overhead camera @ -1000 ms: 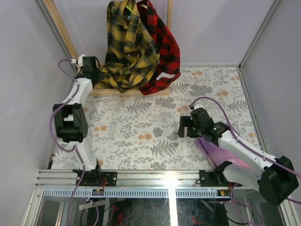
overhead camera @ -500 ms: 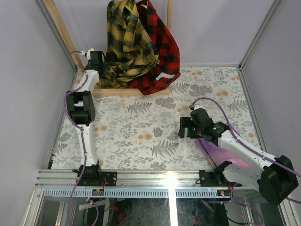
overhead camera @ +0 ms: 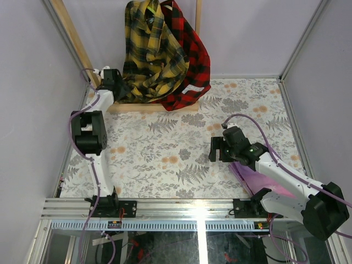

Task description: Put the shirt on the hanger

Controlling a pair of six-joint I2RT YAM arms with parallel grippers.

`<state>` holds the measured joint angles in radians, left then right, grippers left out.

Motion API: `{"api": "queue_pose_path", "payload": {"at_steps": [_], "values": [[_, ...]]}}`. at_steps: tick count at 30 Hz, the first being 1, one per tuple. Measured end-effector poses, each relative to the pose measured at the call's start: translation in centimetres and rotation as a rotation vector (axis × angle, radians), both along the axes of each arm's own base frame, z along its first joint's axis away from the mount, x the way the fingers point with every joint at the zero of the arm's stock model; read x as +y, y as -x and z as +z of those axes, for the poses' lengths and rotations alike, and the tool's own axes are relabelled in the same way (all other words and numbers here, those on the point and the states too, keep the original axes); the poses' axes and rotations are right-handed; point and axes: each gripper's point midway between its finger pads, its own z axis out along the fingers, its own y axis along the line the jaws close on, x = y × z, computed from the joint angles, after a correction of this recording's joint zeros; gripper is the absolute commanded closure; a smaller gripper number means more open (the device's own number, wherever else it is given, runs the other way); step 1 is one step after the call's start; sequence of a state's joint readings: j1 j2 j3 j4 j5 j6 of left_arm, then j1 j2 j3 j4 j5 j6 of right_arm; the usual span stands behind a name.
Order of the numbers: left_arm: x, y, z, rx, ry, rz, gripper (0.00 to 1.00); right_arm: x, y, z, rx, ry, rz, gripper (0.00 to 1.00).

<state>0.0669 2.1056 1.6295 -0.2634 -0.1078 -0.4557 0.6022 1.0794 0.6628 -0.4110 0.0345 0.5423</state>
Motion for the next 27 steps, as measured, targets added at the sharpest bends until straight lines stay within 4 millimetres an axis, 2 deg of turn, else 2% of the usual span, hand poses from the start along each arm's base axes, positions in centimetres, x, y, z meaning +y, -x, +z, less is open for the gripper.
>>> {"api": "queue_pose_path", "payload": {"at_steps": [3,7,10,12,15,18,20,21,24,27], "values": [[0.2,0.1,4.5,-0.081,-0.014,0.009,0.31,0.0,0.0,0.3,-0.012,-0.008,0.000,0.12],[1.0,1.0,11.3,-0.204,-0.051,0.051,0.29,0.0,-0.1,1.0,-0.033,-0.021,-0.001,0.12],[1.8,2.1,14.5,-0.256,-0.079,0.094,0.27,0.0,0.0,1.4,-0.044,-0.029,-0.001,0.11],[2.0,3.0,15.0,-0.260,-0.085,0.110,0.24,-0.2,0.1,1.5,-0.047,-0.027,-0.003,0.10],[1.8,4.9,14.0,-0.224,-0.081,0.113,0.15,-0.4,0.2,1.8,-0.056,-0.028,-0.005,0.09],[0.4,7.2,12.7,-0.179,-0.082,0.093,0.09,-0.5,0.3,2.3,-0.071,-0.035,-0.006,0.08],[-1.7,8.5,13.0,-0.177,-0.091,0.058,0.03,-0.7,0.4,2.6,-0.081,-0.035,-0.011,0.08],[-3.4,9.1,13.7,-0.191,-0.094,0.025,0.00,-0.8,0.4,2.7,-0.086,-0.033,-0.015,0.08],[-9.5,11.0,16.9,-0.275,-0.087,-0.099,0.00,-1.0,0.4,3.1,-0.100,-0.035,-0.021,0.07],[-16.6,14.0,21.0,-0.397,-0.057,-0.250,0.00,-1.2,0.5,3.5,-0.112,-0.043,-0.025,0.07]]}}
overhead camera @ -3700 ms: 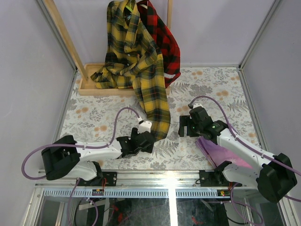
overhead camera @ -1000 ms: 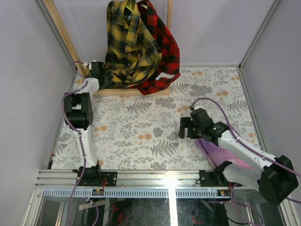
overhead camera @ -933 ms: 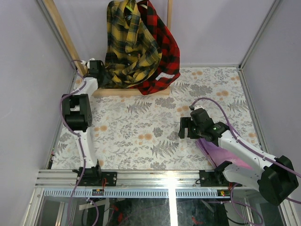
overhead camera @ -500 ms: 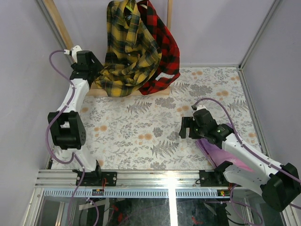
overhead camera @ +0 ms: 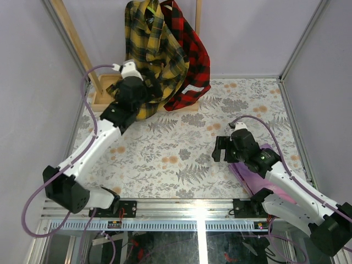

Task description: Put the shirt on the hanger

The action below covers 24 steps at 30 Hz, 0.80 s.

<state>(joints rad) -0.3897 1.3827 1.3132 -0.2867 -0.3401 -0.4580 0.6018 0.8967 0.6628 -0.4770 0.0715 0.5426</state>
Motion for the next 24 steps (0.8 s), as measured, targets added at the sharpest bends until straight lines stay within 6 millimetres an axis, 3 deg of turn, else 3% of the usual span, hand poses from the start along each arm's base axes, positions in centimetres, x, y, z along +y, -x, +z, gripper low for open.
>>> {"api": "queue_pose_path", "payload": {"at_steps": [4,7,9,15,19,24], "values": [[-6.6,3.2,3.9,-0.138,0.029,-0.159,0.00,0.0,0.1,0.6,-0.016,-0.018,-0.005,0.07],[-9.2,3.8,4.6,-0.181,-0.002,-0.201,0.00,0.0,0.1,0.8,-0.021,-0.026,-0.009,0.07],[-10.4,3.1,3.9,-0.175,-0.039,-0.202,0.00,0.0,0.2,0.7,-0.020,-0.028,-0.011,0.07],[-12.0,0.1,0.5,-0.126,-0.137,-0.180,0.00,-0.2,0.5,0.4,-0.012,-0.028,-0.015,0.06],[-12.9,-1.4,0.7,-0.139,-0.180,-0.152,0.01,-0.2,0.5,0.5,-0.010,-0.034,-0.020,0.06],[-12.5,-3.8,2.3,-0.181,-0.223,-0.059,0.30,-0.2,0.5,0.5,-0.008,-0.037,-0.023,0.06]]}}
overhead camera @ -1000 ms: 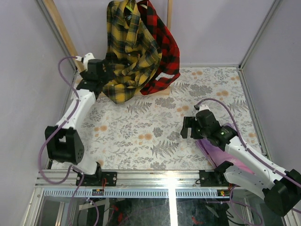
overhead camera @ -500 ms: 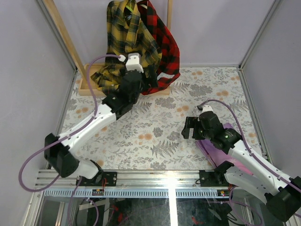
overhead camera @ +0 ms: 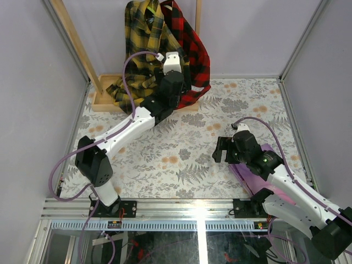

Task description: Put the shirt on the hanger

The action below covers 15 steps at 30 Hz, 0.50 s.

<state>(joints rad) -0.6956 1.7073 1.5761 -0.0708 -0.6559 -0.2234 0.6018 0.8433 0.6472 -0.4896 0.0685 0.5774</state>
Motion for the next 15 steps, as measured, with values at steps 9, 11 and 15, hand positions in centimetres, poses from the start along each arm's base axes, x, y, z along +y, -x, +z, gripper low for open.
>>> {"api": "queue_pose_path", "payload": {"at_steps": [9,11,15], "values": [[6.8,-4.1,0.6,0.004,0.056,0.114,0.71,0.0,0.0,-0.1,0.002,0.001,0.000,0.06],[8.7,-4.6,0.6,0.014,0.068,0.137,0.72,0.0,0.0,-0.2,0.006,0.003,0.001,0.06],[13.3,-5.1,1.4,0.018,0.104,0.191,0.73,0.0,0.1,-0.6,0.020,0.012,0.001,0.06]]}}
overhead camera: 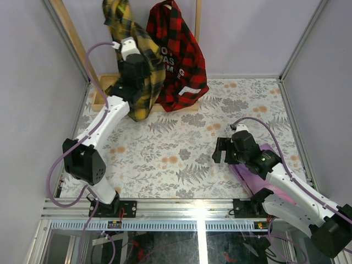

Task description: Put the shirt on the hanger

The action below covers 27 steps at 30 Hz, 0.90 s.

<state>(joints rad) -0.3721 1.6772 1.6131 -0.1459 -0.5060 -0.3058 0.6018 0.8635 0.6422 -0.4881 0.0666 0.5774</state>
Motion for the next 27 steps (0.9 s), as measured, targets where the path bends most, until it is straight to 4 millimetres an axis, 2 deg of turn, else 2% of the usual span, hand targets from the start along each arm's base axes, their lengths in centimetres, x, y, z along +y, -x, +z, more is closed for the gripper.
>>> {"api": "queue_pose_path", "payload": {"at_steps": [1,4,6,8,10,12,17,23,27], "values": [[1.0,-0.1,0.2,-0.001,0.008,0.013,0.72,0.0,0.0,-0.1,0.004,0.003,0.000,0.06],[4.5,-0.3,0.8,-0.002,0.035,0.051,0.57,0.0,0.1,-0.3,0.011,0.005,0.001,0.06],[5.7,-0.3,1.1,-0.004,0.050,0.040,0.45,0.0,0.1,-0.5,0.013,0.004,0.003,0.06],[5.9,0.1,1.1,-0.005,0.061,0.004,0.25,0.0,0.1,-0.6,0.015,0.004,0.003,0.06],[5.1,1.0,0.8,0.005,0.066,-0.061,0.14,0.0,0.3,-0.8,0.021,0.004,0.002,0.06],[4.1,1.8,0.6,0.009,0.073,-0.116,0.08,0.0,0.3,-0.9,0.024,0.004,0.000,0.06],[3.0,4.2,-1.2,0.042,0.080,-0.194,0.02,-0.1,0.4,-1.1,0.028,0.006,0.000,0.05],[4.4,8.7,-4.6,0.087,0.116,-0.144,0.03,-0.2,0.6,-1.6,0.035,0.011,0.000,0.05],[5.7,11.7,-7.7,0.108,0.193,-0.063,0.03,-0.2,0.6,-1.7,0.036,0.010,0.001,0.05]]}}
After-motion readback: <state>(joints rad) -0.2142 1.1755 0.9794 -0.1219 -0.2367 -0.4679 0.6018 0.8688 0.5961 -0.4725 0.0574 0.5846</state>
